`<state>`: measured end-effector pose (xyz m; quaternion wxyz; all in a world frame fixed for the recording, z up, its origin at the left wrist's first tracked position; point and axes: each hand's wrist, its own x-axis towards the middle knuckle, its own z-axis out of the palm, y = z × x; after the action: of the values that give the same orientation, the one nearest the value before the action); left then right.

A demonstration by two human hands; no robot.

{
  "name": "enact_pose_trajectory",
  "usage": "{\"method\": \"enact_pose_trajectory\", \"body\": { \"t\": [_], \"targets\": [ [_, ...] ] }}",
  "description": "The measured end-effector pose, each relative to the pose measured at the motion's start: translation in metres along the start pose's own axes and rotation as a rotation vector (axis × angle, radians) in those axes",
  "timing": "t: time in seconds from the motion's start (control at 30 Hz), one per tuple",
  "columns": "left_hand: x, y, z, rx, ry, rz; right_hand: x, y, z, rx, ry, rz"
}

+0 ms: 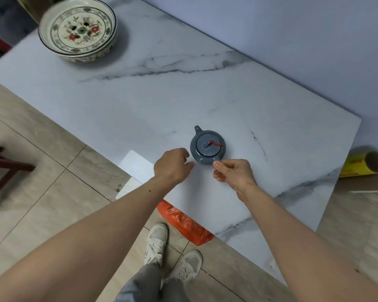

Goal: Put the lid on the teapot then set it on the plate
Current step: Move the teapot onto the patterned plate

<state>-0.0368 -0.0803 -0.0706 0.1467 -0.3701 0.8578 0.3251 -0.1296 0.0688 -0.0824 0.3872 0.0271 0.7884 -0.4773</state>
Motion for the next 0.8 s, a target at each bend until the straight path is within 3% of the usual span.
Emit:
{"method": "enact_pose_trajectory", "body": {
  "t": [0.8],
  "targets": [
    [0.038,-0.119,-0.214,0.096,0.085,-0.04,-0.007,-0.167,0.163,-0.071,-0.131,-0.158]
  ]
}}
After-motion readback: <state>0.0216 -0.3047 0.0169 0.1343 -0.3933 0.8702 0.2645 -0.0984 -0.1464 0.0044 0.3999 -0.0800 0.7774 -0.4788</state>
